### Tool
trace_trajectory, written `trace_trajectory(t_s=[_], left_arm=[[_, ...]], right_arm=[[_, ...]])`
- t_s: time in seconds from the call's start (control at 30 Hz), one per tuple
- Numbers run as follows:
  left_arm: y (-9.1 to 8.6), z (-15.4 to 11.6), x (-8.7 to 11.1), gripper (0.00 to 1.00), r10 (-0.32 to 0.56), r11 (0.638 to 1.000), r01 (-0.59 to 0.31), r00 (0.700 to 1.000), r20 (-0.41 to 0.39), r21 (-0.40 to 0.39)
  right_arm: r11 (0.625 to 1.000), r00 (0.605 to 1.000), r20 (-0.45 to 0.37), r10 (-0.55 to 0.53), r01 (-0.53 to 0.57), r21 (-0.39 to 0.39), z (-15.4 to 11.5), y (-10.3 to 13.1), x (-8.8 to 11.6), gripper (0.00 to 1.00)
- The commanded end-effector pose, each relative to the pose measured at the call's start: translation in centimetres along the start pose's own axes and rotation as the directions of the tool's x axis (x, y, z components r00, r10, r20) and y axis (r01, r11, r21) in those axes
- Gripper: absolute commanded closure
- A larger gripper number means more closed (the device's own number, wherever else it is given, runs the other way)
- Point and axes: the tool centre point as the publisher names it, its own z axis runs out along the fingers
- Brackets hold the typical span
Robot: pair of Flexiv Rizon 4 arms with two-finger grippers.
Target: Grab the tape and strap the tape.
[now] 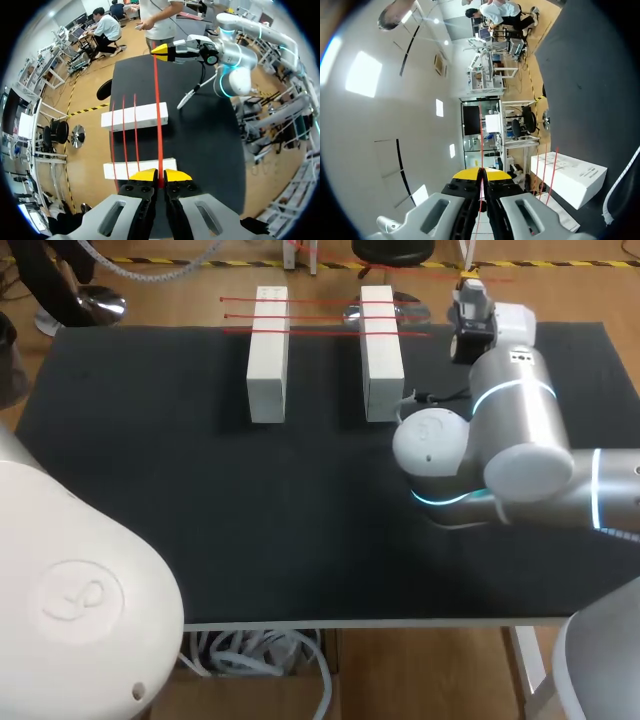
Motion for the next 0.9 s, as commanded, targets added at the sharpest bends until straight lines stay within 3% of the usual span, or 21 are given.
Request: trace_trajectory(t_s=[0.03, 0.57, 0.9], left_arm=[[0.2, 0.0, 0.5, 1.00, -0.013, 1.000, 0.013, 1.000, 0.006, -0.006], [0.3, -0.2, 1.1, 1.00, -0.018, 1.000, 0.018, 1.000, 0.021, -0.015], [0.2, -0.3, 1.1, 1.00, 0.003, 1.000, -0.003, 1.000, 0.020, -0.016]], right_arm=[[0.999, 0.999, 0.032, -0.037, 0.037, -0.018, 0.1, 0.0, 0.6, 1.00], [0.981, 0.975, 0.116, -0.191, 0.194, -0.017, 0.5, -0.6, 0.0, 1.00], [0.920, 0.890, 0.245, -0.385, 0.390, 0.028, 0.7, -1.7, -1.1, 1.00]])
